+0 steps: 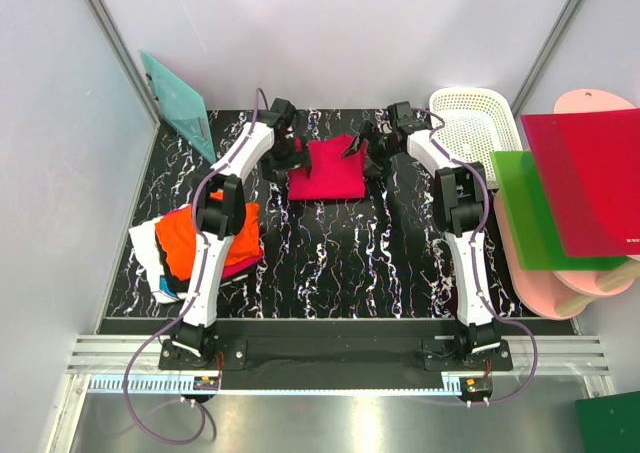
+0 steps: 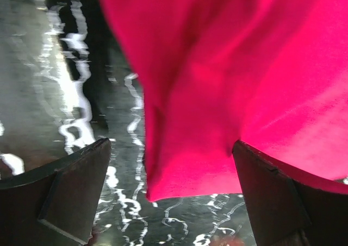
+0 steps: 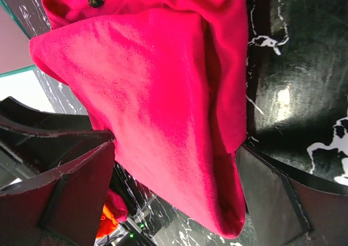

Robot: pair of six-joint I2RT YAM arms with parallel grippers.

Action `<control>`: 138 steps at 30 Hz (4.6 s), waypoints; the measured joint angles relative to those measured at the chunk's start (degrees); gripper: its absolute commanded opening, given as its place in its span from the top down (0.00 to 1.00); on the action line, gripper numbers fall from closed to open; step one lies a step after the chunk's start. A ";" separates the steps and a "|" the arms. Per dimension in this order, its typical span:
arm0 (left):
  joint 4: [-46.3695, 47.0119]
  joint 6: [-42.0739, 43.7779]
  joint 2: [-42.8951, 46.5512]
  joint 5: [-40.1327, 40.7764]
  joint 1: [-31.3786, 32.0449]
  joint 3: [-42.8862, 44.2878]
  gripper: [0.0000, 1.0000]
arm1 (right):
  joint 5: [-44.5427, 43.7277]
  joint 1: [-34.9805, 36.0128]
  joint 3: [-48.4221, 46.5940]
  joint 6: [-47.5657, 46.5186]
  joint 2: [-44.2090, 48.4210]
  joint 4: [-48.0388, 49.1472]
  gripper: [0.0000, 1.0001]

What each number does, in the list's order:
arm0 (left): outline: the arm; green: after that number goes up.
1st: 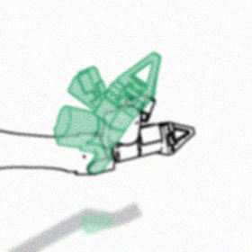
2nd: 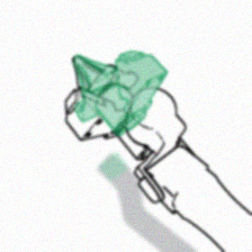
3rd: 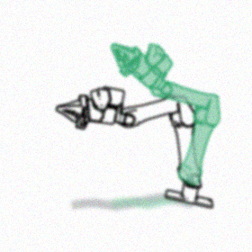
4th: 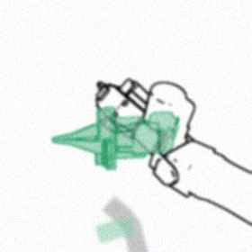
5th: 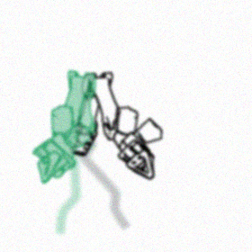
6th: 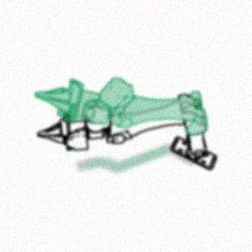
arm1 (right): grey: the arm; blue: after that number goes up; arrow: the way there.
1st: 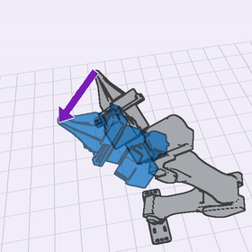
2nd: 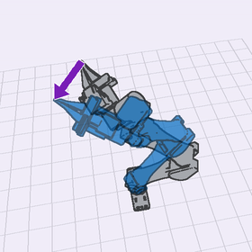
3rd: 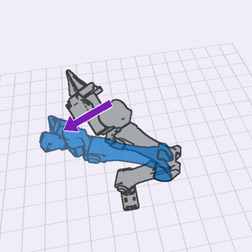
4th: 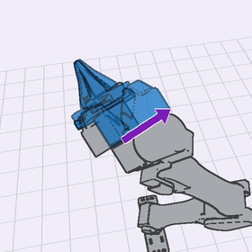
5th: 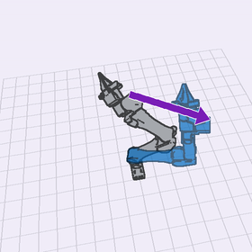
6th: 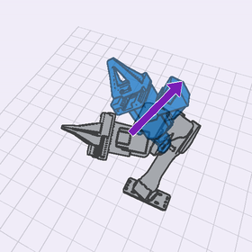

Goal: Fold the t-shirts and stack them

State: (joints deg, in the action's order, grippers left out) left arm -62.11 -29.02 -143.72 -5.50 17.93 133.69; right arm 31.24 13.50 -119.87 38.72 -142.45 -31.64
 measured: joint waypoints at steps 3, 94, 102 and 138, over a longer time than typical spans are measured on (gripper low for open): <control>-0.61 0.35 0.09 1.97 -0.31 -0.24 0.01 | 0.59 0.17 -1.01 0.13 -0.42 -0.66 0.00; -14.19 -2.99 70.31 -4.00 -15.43 -49.37 1.00 | 9.01 0.39 12.31 -8.59 7.41 -5.64 0.00; -14.53 -8.31 78.71 -2.49 -16.41 -70.79 1.00 | 10.34 0.39 12.33 -8.44 7.41 -5.46 0.00; -13.92 -17.00 71.87 16.63 -28.20 -68.96 0.01 | 11.98 0.90 14.60 -7.87 7.41 -4.46 0.01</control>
State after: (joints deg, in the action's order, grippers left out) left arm -76.03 -46.02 -71.85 11.14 -10.26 64.73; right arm 43.22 14.39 -105.27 30.85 -135.04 -36.10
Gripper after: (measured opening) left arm 0.491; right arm 0.994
